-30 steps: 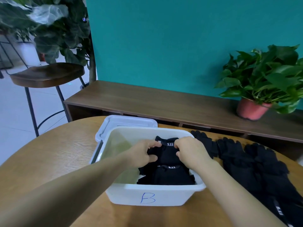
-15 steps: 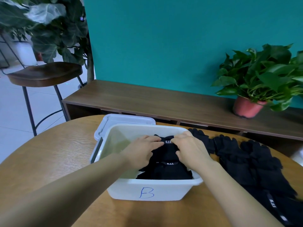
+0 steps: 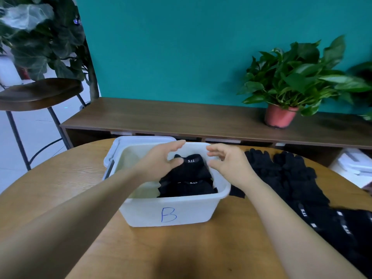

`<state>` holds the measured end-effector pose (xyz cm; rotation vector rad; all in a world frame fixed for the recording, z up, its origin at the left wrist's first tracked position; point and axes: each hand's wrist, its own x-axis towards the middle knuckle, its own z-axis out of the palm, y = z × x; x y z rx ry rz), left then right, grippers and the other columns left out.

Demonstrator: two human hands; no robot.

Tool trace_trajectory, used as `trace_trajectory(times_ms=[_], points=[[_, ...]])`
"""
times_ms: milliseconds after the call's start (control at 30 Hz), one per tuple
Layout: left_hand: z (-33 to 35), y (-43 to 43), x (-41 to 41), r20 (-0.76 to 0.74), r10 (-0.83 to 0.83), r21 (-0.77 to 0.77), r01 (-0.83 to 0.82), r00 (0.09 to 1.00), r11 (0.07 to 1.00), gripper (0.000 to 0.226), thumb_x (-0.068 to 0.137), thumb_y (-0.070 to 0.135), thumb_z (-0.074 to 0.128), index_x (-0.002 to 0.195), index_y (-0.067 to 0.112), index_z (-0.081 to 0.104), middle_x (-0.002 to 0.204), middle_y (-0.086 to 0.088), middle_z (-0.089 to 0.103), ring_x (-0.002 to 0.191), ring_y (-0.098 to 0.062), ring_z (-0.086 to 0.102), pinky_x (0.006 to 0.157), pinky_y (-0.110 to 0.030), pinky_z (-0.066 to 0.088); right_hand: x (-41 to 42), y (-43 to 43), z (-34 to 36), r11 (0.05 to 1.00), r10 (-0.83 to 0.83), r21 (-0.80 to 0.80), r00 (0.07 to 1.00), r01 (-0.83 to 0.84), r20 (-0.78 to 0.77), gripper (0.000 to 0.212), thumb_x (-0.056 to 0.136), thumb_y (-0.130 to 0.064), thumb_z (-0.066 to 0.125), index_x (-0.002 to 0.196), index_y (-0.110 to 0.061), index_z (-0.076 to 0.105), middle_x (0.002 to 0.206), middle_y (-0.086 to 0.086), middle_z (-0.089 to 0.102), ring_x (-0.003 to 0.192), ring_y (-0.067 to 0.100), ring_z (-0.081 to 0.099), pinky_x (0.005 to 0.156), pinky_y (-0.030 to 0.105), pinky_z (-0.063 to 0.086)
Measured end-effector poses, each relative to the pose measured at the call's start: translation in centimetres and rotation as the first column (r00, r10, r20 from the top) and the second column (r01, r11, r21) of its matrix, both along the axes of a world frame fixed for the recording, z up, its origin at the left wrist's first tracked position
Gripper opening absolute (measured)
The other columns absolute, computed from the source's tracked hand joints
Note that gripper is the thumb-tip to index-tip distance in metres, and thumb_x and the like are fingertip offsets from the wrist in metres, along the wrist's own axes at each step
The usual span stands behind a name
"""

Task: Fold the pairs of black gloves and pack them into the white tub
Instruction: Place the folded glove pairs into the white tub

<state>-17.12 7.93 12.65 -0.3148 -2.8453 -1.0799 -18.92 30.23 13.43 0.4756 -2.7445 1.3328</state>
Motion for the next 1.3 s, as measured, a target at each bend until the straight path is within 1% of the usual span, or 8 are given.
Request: trace_trajectory(times_ms=[100, 300, 567, 700, 867, 1000, 1133, 1300], points=[[1.1, 2.6, 1.0, -0.042, -0.035, 0.06, 0.037, 0.999, 0.998, 0.054, 0.098, 0.023, 0.061, 0.149, 0.025, 0.043, 0.144, 0.013, 0.051, 0.133, -0.003, 0.046, 0.105, -0.021, 0.038, 2.1, 1.9, 0.1, 0.99, -0.083, -0.117, 0.996, 0.078, -0.037, 0.036, 0.087, -0.006, 0.071, 0.121, -0.015, 0.067, 0.107, -0.01, 0.068, 0.103, 0.001, 0.062, 0.096, 0.022, 0.047], [1.8, 10.7, 4.0, -0.109, -0.204, 0.125, 0.217, 0.973, 0.968, 0.046, 0.1, 0.018, 0.056, 0.146, 0.023, 0.047, 0.144, 0.01, 0.052, 0.13, 0.0, 0.045, 0.109, -0.02, 0.034, 6.9, 7.4, -3.0, 0.922, -0.279, -0.267, 0.959, 0.28, 0.044, 0.032, 0.09, -0.009, 0.068, 0.121, -0.016, 0.067, 0.106, -0.006, 0.068, 0.104, 0.005, 0.064, 0.095, 0.029, 0.052], [-1.8, 21.3, 5.6, -0.078, -0.359, 0.119, 0.366, 0.93, 0.923, 0.042, 0.101, 0.014, 0.052, 0.142, 0.021, 0.052, 0.143, 0.008, 0.055, 0.131, -0.004, 0.049, 0.112, -0.027, 0.038, 11.1, 15.5, -8.7, 0.856, -0.51, -0.105, 0.86, 0.506, -0.013, 0.034, 0.093, -0.013, 0.064, 0.127, -0.014, 0.064, 0.124, 0.0, 0.065, 0.12, 0.011, 0.057, 0.1, 0.024, 0.041], [-5.6, 24.6, 4.1, 0.02, -0.37, 0.082, 0.368, 0.929, 0.926, 0.041, 0.102, 0.014, 0.052, 0.142, 0.02, 0.053, 0.145, 0.005, 0.053, 0.135, -0.009, 0.046, 0.113, -0.024, 0.033, 11.1, 17.7, -11.3, 0.83, -0.558, -0.016, 0.829, 0.558, -0.032, 0.036, 0.095, -0.015, 0.061, 0.132, -0.014, 0.061, 0.131, 0.003, 0.06, 0.133, 0.016, 0.044, 0.107, 0.033, 0.039], [-9.0, 27.2, 0.6, 0.081, -0.378, 0.005, 0.379, 0.922, 0.925, 0.042, 0.102, 0.013, 0.053, 0.143, 0.015, 0.051, 0.15, 0.001, 0.048, 0.139, -0.014, 0.041, 0.116, -0.028, 0.031, 9.8, 18.2, -13.5, 0.809, -0.585, 0.033, 0.81, 0.587, -0.045, 0.039, 0.096, -0.016, 0.061, 0.134, -0.013, 0.058, 0.134, 0.002, 0.058, 0.137, 0.016, 0.035, 0.108, 0.03, 0.035], [-11.3, 28.5, -1.6, 0.144, -0.39, -0.081, 0.404, 0.91, 0.911, 0.045, 0.102, 0.019, 0.053, 0.147, 0.017, 0.046, 0.154, -0.001, 0.041, 0.144, -0.019, 0.034, 0.119, -0.037, 0.029, 9.7, 17.9, -15.3, 0.792, -0.604, 0.052, 0.794, 0.608, -0.071, 0.04, 0.093, -0.015, 0.065, 0.133, -0.011, 0.06, 0.134, -0.002, 0.059, 0.135, 0.012, 0.037, 0.101, 0.019, 0.032], [-12.5, 28.8, -1.3, 0.142, -0.373, -0.149, 0.393, 0.917, 0.908, 0.045, 0.101, 0.021, 0.053, 0.146, 0.019, 0.047, 0.15, 0.003, 0.045, 0.138, -0.019, 0.037, 0.113, -0.032, 0.033, 9.9, 18.2, -15.8, 0.788, -0.61, 0.035, 0.788, 0.614, -0.081, 0.038, 0.092, -0.011, 0.065, 0.129, -0.013, 0.063, 0.131, -0.007, 0.06, 0.132, 0.007, 0.039, 0.099, 0.016, 0.032], [-12.6, 26.5, 1.9, 0.125, -0.277, -0.211, 0.298, 0.953, 0.931, 0.041, 0.099, 0.027, 0.055, 0.14, 0.025, 0.05, 0.144, 0.005, 0.048, 0.13, -0.019, 0.041, 0.106, -0.035, 0.04, 11.2, 17.8, -15.7, 0.821, -0.566, -0.08, 0.824, 0.566, 0.016, 0.039, 0.087, 0.004, 0.059, 0.119, -0.016, 0.07, 0.117, -0.02, 0.057, 0.127, 0.002, 0.043, 0.107, 0.026, 0.04]])
